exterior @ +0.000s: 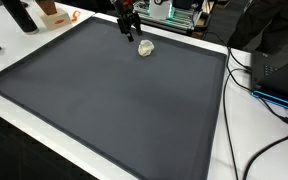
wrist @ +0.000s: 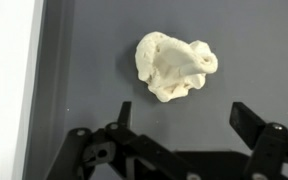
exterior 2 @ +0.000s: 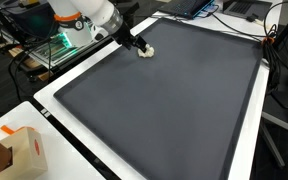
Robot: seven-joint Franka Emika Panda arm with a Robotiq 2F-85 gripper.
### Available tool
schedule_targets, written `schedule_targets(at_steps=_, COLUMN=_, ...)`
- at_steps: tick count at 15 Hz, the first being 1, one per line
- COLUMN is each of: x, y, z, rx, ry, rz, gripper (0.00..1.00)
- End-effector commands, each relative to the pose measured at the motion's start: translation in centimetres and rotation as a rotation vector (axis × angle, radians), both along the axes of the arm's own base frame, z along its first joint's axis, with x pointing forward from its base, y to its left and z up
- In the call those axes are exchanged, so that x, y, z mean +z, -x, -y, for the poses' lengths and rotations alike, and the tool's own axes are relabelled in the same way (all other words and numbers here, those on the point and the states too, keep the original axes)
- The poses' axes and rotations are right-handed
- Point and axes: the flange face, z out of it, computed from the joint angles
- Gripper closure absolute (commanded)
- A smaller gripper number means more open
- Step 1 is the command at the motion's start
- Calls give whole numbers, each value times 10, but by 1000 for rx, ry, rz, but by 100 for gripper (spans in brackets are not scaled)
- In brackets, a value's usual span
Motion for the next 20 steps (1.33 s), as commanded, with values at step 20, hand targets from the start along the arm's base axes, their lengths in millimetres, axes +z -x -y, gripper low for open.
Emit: schedule_targets(at_steps=20, x=10, y=0, z=-17, rx=273, ry=140, rz=107, gripper=0)
